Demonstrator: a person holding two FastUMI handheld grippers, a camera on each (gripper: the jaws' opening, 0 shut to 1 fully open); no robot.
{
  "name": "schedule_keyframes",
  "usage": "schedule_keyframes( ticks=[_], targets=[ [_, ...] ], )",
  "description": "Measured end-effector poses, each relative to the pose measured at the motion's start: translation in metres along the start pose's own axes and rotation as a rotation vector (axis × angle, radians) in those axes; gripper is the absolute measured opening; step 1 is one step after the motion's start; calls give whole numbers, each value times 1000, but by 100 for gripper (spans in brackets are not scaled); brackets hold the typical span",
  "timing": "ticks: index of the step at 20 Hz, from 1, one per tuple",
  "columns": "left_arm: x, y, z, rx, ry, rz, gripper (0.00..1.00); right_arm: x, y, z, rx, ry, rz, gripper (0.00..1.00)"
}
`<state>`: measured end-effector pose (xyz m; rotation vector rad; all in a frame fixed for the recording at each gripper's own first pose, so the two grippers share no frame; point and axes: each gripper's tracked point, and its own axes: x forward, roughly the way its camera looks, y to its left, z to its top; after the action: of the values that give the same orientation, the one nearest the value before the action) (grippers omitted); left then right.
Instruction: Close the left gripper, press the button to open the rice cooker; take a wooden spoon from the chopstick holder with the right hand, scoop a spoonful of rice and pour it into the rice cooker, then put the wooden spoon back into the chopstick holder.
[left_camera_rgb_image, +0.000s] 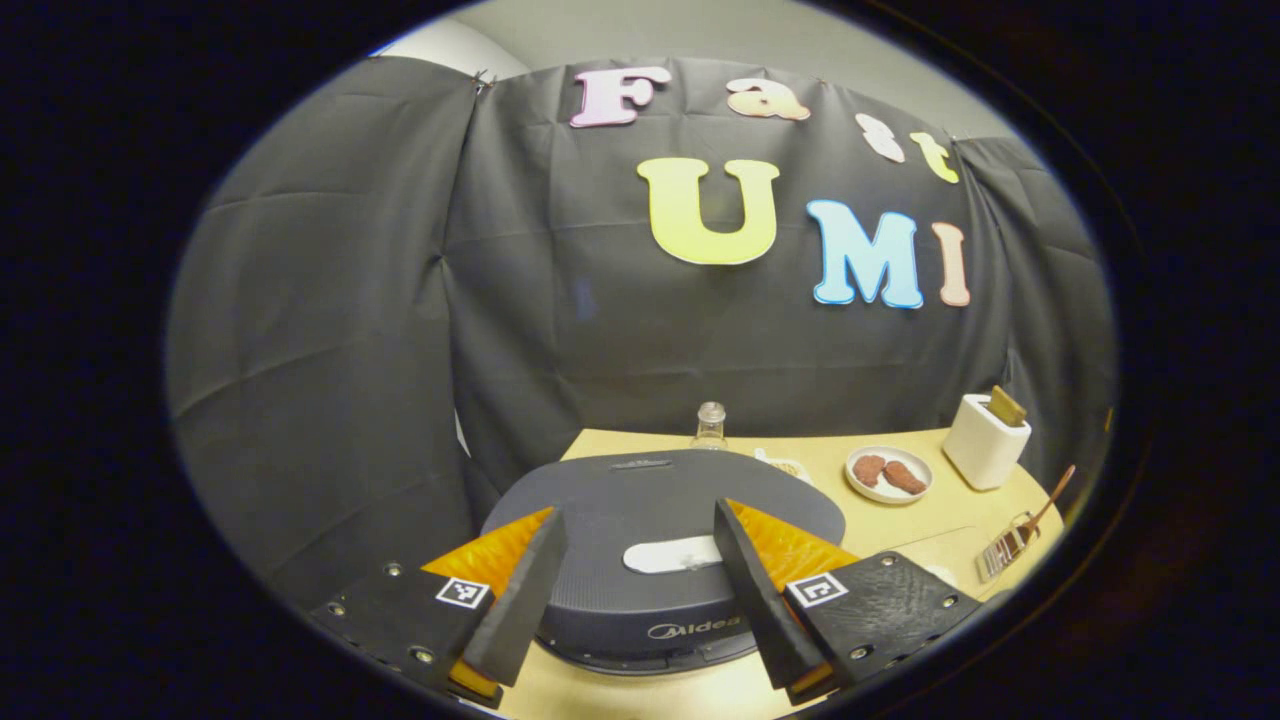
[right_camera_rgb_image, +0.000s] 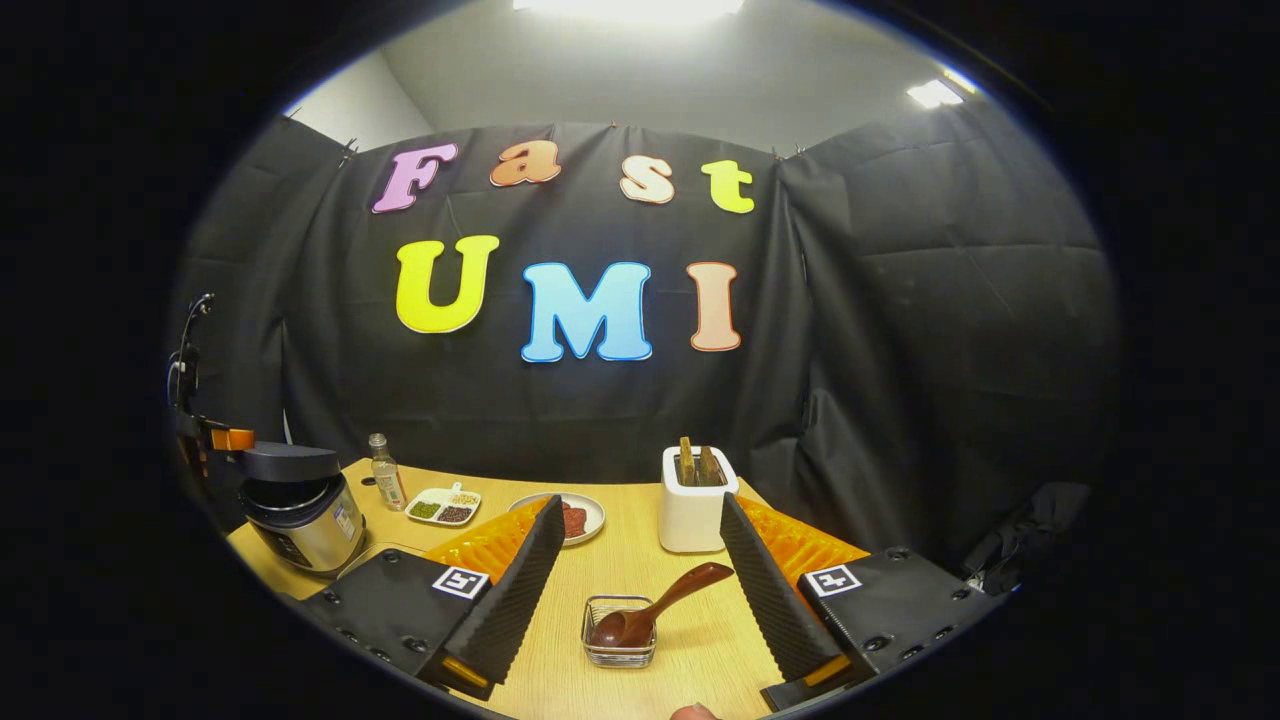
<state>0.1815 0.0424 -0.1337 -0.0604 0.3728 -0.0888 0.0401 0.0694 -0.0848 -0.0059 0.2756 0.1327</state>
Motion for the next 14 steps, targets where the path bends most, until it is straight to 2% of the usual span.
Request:
schedule_keyframes(
  ticks=[1, 2, 3, 14],
  targets=[
    [0, 1, -2, -2, -3, 0, 92, 0, 1, 0, 0, 0, 1, 94],
    [-1, 1, -3, -3, -6, 0, 92, 0, 2, 0, 0, 0, 2, 94],
    [-1, 0, -5, -1, -9, 1, 92, 1, 3, 0, -1, 1, 3, 98],
    [-1, -4, -41, 5, 39, 8, 92, 4, 12, -4, -8, 12, 16, 98]
  ],
)
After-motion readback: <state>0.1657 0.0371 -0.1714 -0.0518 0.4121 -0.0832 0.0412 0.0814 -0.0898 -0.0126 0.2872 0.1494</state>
